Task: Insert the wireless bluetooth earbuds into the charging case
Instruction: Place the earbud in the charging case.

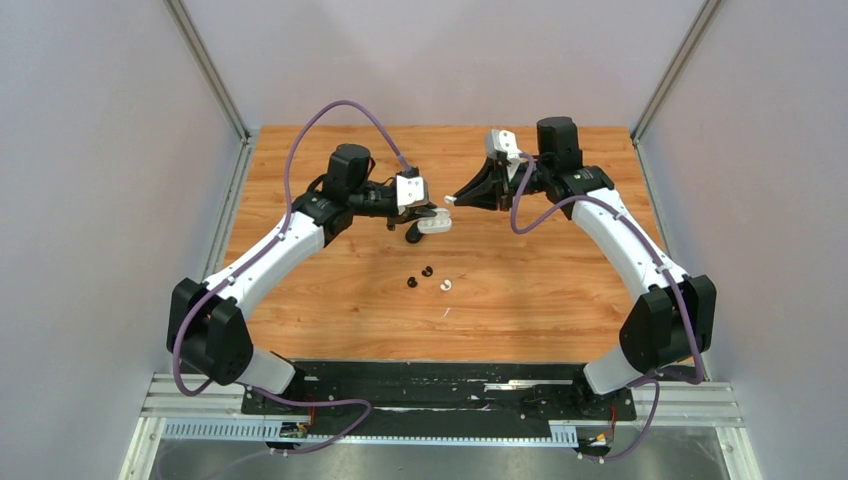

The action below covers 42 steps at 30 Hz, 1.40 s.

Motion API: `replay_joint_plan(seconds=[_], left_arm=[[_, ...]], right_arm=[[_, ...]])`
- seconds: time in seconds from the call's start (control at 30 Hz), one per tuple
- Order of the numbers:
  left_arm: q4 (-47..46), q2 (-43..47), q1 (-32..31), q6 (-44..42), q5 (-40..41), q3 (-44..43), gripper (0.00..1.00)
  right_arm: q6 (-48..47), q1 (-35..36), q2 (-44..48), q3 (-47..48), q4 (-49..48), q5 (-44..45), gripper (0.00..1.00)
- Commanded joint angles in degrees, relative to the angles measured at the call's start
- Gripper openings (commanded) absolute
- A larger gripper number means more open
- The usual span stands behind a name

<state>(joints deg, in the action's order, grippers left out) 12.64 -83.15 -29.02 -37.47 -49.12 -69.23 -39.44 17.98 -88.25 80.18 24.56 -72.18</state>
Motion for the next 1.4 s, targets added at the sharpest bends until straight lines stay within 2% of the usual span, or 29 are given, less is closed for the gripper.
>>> replay_joint_plan(seconds=[0.0,0.23,0.53,0.87,1.1,1.37], left_arm=[[-1.31,-0.27,-0.16,0.48,-1.92,-1.78,0.00],[-4.39,-1.12,0.35,4.17,-3.08,-3.04,0.00],[-1.48,-0.49,0.36,1.77,-3.95,-4.68,0.00],[0.66,-2.04,0.36,1.72,-3.25,-5.84,0.00],[-0.07,-2.65,0.45,1.79,-2.19,-6.09,0.00],[1.23,-2.22,0.49,0.02,-3.15,-6.70,0.00]], right_arm=[[1.22,0.06,2.26,0.18,-0.05,-7.18,0.01],[-0.77,0.03,-2.33,2.82,3.07,-9.14,0.00],[-6.39,1.31,-4.61,5.05,8.27,-3.60,0.00],[-12.67,2.51,-4.52,7.80,14.81,-4.97,0.00],[-19.98,2.59,-6.61,10.75,23.58,-3.72,0.00],[-23.29,2.89,-8.49,12.35,26.01,-1.95,0.00]])
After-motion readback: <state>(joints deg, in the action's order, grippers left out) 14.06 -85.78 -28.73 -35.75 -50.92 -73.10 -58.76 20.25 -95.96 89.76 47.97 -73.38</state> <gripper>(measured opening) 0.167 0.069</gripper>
